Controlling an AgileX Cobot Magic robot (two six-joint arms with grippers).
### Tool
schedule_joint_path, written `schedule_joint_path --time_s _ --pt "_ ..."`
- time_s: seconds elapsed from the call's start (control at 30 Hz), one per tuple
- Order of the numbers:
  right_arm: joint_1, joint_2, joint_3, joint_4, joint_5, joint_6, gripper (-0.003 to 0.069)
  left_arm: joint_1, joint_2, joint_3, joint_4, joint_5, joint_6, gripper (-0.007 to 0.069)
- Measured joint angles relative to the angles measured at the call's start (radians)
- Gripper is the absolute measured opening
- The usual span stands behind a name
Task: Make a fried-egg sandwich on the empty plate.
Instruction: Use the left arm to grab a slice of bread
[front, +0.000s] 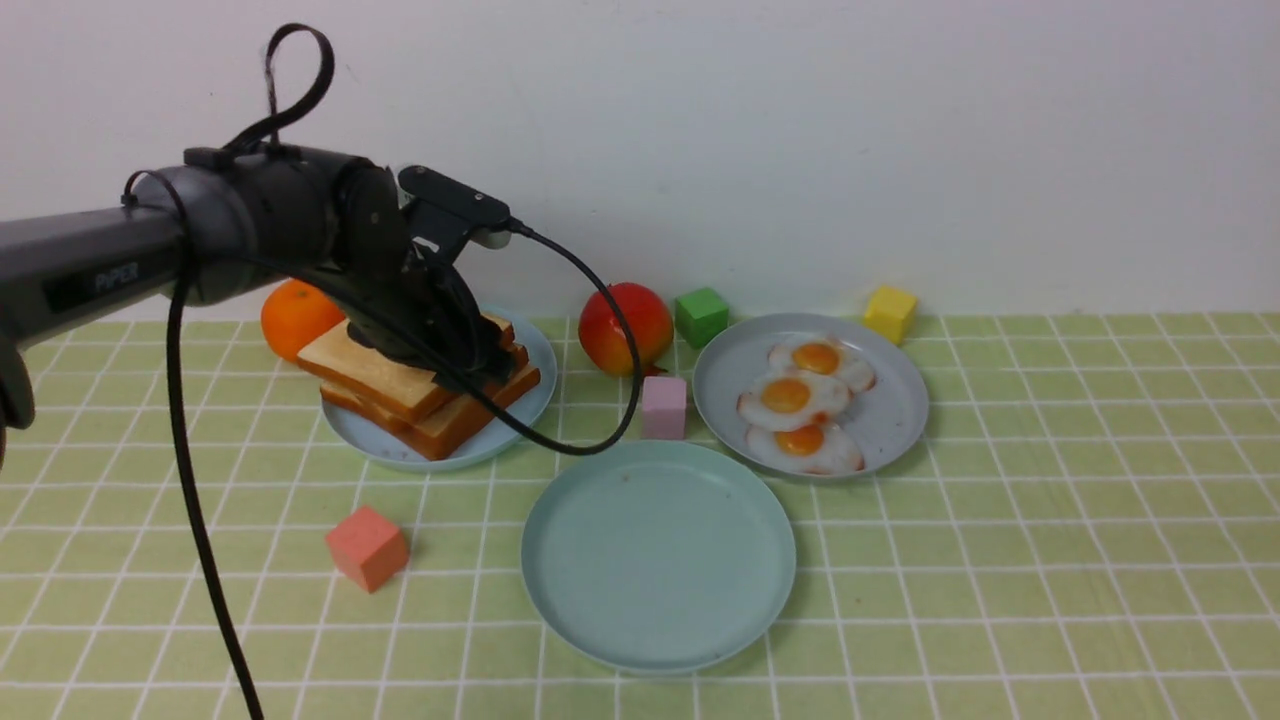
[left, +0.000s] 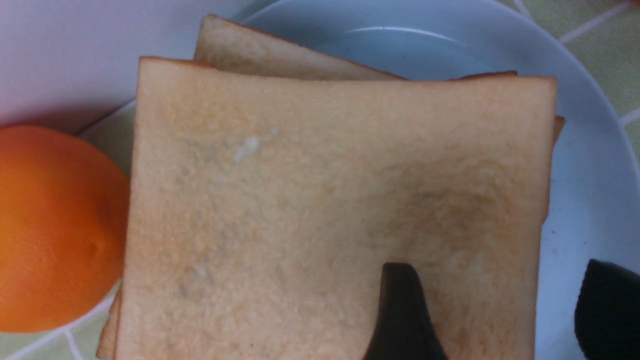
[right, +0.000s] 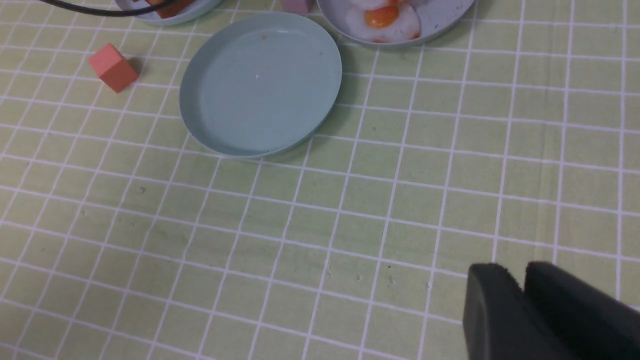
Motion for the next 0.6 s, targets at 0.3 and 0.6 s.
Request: schedule_joint_path --time_s 0.3,0.6 --pt "0.0 0.0 0.0 0.002 0.001 0.0 0.0067 0.0 0.02 -0.011 0.034 -0.001 0.006 0.0335" --pt "0.0 0.0 0.0 0.02 0.008 -0.018 0.0074 -0.001 0.005 -0.015 0.032 0.027 0.01 0.0021"
